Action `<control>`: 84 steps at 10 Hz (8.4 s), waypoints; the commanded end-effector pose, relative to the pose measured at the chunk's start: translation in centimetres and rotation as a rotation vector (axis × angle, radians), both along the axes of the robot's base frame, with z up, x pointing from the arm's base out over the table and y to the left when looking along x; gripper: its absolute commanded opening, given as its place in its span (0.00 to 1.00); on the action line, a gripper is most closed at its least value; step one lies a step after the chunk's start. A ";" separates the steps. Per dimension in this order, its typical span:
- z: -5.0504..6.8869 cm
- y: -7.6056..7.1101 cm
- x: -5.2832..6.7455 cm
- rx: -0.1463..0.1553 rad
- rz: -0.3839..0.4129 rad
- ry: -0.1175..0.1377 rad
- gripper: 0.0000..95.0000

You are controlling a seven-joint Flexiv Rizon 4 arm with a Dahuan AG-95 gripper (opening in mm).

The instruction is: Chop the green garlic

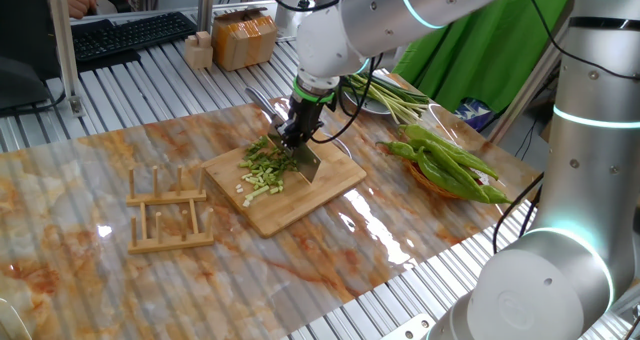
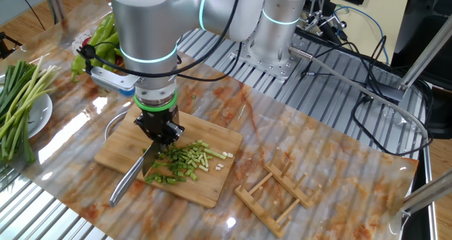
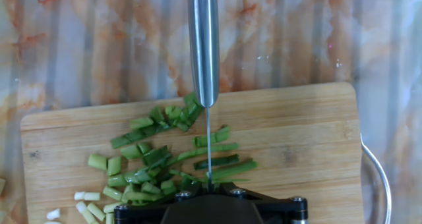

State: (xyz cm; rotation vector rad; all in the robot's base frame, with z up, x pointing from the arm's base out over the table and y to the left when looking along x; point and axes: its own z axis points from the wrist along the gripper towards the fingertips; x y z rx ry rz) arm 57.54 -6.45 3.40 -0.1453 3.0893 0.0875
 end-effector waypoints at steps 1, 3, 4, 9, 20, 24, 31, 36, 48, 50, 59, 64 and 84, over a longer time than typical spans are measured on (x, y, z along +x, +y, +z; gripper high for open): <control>-3.2 0.2 -0.1 0.000 0.001 0.008 0.00; -3.2 0.3 -0.6 -0.006 -0.003 0.017 0.00; -3.2 0.3 -0.8 -0.010 -0.002 0.018 0.00; -2.4 0.6 -1.5 -0.013 -0.004 0.031 0.00; -2.0 0.9 -0.6 -0.039 -0.004 0.032 0.00; -1.8 1.0 -1.1 -0.031 -0.003 0.055 0.00; 1.2 0.8 -0.7 -0.040 -0.012 0.096 0.00; 2.6 0.4 -0.5 -0.049 -0.006 0.093 0.00; -0.5 -0.4 -0.2 -0.045 0.011 0.062 0.00; -0.4 -0.2 0.0 -0.046 0.007 0.058 0.00; -1.7 -0.1 -1.3 -0.041 0.001 0.024 0.00; -1.8 0.2 -0.3 -0.041 0.001 0.026 0.00; 1.9 -1.1 -0.2 -0.056 0.010 0.062 0.00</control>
